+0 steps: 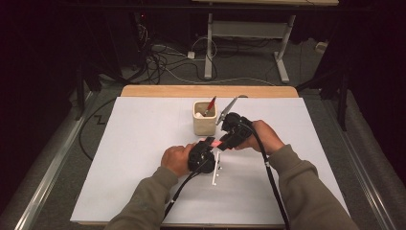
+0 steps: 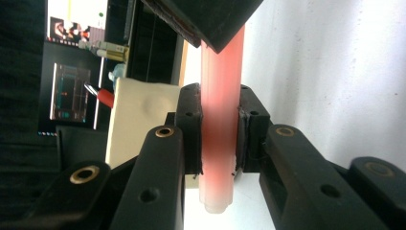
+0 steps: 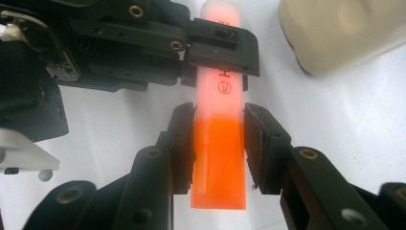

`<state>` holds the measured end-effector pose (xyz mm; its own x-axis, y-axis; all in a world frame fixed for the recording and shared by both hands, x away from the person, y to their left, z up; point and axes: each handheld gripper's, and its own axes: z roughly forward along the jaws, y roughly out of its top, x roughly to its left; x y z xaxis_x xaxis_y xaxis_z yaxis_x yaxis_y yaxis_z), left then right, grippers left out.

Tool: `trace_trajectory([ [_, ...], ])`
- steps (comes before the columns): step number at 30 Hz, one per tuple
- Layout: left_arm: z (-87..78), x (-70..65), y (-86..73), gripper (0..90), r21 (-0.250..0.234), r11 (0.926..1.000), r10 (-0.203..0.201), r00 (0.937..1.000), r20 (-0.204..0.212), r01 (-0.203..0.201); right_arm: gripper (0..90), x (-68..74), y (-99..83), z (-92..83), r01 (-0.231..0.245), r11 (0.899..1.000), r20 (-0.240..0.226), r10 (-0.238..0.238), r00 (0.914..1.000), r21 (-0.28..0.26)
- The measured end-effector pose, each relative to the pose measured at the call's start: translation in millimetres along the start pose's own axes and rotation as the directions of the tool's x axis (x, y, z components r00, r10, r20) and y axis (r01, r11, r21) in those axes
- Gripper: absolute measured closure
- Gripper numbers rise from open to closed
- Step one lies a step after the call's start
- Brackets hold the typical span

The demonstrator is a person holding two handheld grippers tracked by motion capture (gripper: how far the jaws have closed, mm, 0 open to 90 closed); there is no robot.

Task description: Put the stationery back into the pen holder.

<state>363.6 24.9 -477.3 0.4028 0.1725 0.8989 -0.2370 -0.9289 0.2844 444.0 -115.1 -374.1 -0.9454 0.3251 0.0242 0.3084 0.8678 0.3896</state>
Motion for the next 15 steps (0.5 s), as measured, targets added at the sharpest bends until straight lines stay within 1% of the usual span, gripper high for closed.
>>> trace_trajectory([
  [1,0.1,-0.2,-0.2,74.5,-0.001,1.0000,0.000,1.0000,0.005,0.000,66.0,0.4,0.7,-0.2,-0.002,1.000,0.004,0.002,1.0000,0.010],
  [3,0.4,0.0,-0.7,74.5,0.004,1.0000,0.000,1.0000,0.007,0.000,66.0,0.5,0.9,1.3,-0.007,1.000,-0.001,0.007,1.0000,0.009],
  [4,-0.7,1.2,-0.9,74.5,0.017,0.9998,0.014,0.9999,0.006,-0.015,65.9,0.5,1.1,1.6,-0.010,1.000,-0.001,0.010,1.0000,0.007],
  [5,0.0,1.0,-2.0,74.6,-0.003,0.9999,-0.016,0.9998,0.007,0.017,65.9,0.9,1.4,1.3,-0.010,1.000,0.003,0.010,0.9999,0.004],
  [6,-0.2,1.4,-3.1,74.7,-0.017,0.9992,-0.037,0.9993,0.008,0.037,65.7,0.9,1.7,0.7,-0.007,1.000,0.003,0.007,1.0000,-0.005],
  [7,-2.8,4.4,-3.8,74.7,0.003,0.9998,-0.019,0.9998,0.009,0.019,65.3,1.2,1.8,-0.6,-0.010,1.000,-0.001,0.010,1.0000,-0.013],
  [8,-4.5,7.0,-4.6,74.7,0.013,0.9998,-0.016,0.9997,0.019,0.016,65.0,0.7,1.3,-2.5,-0.008,1.000,-0.004,0.008,1.0000,-0.023],
  [9,-5.1,8.0,-6.0,74.7,0.016,0.9996,-0.025,0.9995,0.017,0.025,63.0,0.4,0.5,-4.6,-0.007,0.999,-0.007,0.007,1.0000,-0.035],
  [10,-5.9,9.3,-8.2,74.8,0.014,0.9989,-0.046,0.9987,0.023,0.045,59.1,0.9,-0.5,-6.7,-0.016,0.999,0.003,0.016,0.9999,-0.051],
  [11,-6.6,11.3,-10.7,74.8,0.007,0.9975,-0.071,0.9968,0.038,0.071,55.8,1.1,-1.8,-9.7,-0.018,0.998,0.017,0.020,0.9997,-0.061],
  [12,-6.5,12.5,-13.4,74.7,-0.002,0.9947,-0.102,0.9943,0.030,0.102,51.9,2.1,-3.3,-13.0,-0.026,0.996,0.031,0.028,0.9991,-0.085],
  [13,-7.0,14.3,-15.9,74.7,0.002,0.9934,-0.114,0.9930,0.030,0.114,51.7,3.2,-5.2,-17.4,-0.034,0.993,0.044,0.039,0.9983,-0.114],
  [14,-7.0,15.4,-18.7,74.7,0.005,0.9909,-0.134,0.9902,0.037,0.134,50.9,3.5,-7.6,-21.6,-0.037,0.987,0.044,0.044,0.9981,-0.154],
  [15,-7.5,16.8,-21.5,74.7,0.011,0.9889,-0.148,0.9880,0.042,0.148,47.8,5.4,-10.3,-26.3,-0.038,0.982,0.050,0.048,0.9976,-0.184],
])
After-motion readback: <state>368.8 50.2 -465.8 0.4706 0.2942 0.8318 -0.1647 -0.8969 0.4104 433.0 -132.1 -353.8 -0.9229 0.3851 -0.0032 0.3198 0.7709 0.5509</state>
